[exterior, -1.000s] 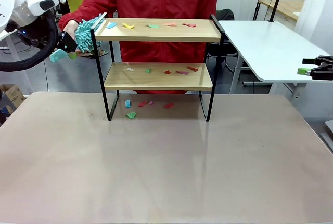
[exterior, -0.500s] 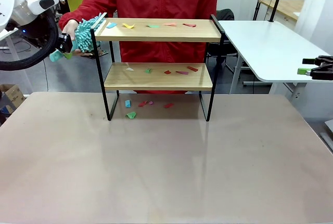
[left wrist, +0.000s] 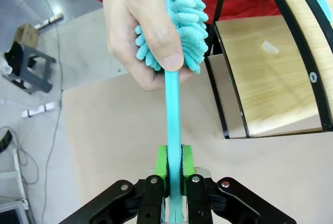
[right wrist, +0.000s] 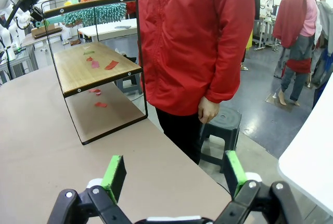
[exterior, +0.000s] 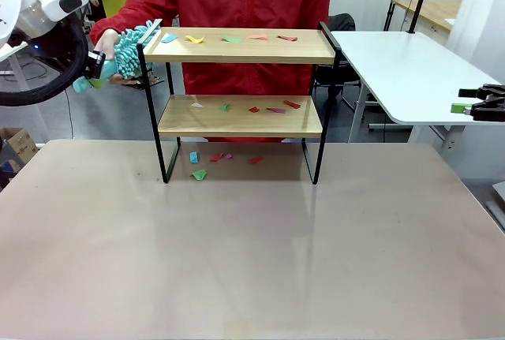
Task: Clean the shelf.
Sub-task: Pick up the Duster handed by the human, then clean the specific section of the Shelf indicated by the human with the Duster.
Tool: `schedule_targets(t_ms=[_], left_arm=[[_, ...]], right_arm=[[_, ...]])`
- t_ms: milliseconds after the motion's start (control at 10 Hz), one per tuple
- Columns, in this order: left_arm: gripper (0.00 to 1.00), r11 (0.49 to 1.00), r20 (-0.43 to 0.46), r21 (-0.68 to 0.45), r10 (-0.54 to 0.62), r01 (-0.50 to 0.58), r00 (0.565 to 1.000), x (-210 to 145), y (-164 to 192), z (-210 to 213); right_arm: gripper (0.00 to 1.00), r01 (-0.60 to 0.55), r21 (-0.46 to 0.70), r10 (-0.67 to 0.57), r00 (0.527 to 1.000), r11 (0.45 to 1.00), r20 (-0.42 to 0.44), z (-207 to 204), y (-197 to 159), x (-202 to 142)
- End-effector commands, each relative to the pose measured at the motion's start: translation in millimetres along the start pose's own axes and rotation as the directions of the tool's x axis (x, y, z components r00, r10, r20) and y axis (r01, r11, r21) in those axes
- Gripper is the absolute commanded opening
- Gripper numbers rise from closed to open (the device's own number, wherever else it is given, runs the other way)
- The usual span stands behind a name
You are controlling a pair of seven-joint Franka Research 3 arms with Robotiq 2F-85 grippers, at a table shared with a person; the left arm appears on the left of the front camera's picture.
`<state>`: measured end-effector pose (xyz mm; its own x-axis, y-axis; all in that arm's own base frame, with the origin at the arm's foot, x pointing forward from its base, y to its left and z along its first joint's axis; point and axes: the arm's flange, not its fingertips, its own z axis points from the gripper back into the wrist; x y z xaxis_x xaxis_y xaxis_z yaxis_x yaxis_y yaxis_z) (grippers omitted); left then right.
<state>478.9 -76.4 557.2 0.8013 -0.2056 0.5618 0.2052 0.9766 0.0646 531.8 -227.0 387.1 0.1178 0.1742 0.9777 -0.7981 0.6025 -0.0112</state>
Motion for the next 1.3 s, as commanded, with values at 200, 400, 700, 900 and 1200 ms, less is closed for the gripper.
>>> schedule_targets(t_ms=[200, 400, 700, 900, 1200], left_arm=[[0.00, 0.996, -0.003, 0.066, 0.059, -0.058, 0.998, 3.5, -1.9, 2.8], [0.00, 0.999, -0.004, 0.026, 0.028, -0.028, 1.000, -0.5, 2.8, -0.4], [0.00, 0.999, -0.004, 0.026, 0.028, -0.028, 1.000, -0.5, 2.8, -0.4], [0.00, 0.999, -0.004, 0.026, 0.028, -0.028, 1.000, -0.5, 2.8, -0.4], [0.00, 0.999, -0.004, 0.026, 0.028, -0.028, 1.000, -0.5, 2.8, -0.4]], right_arm=[[1.00, 0.011, -0.014, -0.011, 1.000, 1.000, -0.009, -3.3, 2.9, 8.6], [1.00, 0.011, -0.014, -0.011, 1.000, 1.000, -0.009, -3.3, 2.9, 8.6], [1.00, 0.011, -0.014, -0.011, 1.000, 1.000, -0.009, -3.3, 2.9, 8.6], [1.00, 0.011, -0.014, -0.011, 1.000, 1.000, -0.009, -3.3, 2.9, 8.6], [1.00, 0.011, -0.014, -0.011, 1.000, 1.000, -0.009, -3.3, 2.9, 8.6]])
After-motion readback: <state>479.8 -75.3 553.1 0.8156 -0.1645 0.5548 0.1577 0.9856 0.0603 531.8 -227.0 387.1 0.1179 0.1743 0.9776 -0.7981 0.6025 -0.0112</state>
